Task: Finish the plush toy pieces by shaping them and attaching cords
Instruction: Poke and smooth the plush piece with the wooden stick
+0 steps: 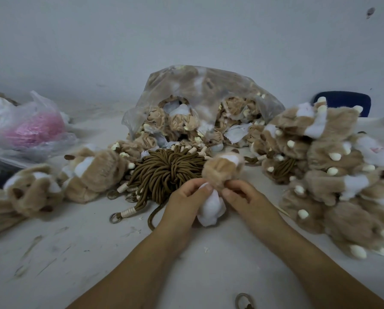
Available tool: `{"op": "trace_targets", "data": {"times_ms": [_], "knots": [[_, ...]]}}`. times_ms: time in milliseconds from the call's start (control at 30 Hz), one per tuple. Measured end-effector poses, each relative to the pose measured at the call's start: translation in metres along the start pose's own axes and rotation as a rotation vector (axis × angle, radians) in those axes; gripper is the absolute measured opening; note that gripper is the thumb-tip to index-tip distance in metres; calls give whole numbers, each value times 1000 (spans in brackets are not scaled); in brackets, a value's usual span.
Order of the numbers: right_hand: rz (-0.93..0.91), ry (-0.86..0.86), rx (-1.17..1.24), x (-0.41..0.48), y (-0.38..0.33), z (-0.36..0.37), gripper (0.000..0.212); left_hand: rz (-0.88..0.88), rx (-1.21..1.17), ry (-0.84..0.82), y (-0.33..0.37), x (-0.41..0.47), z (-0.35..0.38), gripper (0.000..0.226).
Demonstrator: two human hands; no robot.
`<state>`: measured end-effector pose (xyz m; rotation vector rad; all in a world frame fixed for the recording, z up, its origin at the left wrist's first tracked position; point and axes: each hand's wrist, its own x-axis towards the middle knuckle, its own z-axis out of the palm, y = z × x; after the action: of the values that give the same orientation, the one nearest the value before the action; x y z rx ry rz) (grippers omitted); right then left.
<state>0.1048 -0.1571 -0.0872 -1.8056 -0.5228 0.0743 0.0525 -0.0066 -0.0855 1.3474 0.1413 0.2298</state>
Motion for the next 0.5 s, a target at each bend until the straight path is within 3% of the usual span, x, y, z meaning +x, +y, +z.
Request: {"op": "trace_targets", "data": {"times_ms": [167, 367, 500], "knots": [[-122, 6, -149, -3, -6, 1, 13, 9, -50, -35, 0, 2, -1, 16], [-68, 31, -75, -3, -6, 1, 9, 86, 92, -73, -1, 0, 2, 26], [-9, 101, 1, -1, -8, -3, 6, 216, 366, -135, -3, -4, 6, 32]]}}
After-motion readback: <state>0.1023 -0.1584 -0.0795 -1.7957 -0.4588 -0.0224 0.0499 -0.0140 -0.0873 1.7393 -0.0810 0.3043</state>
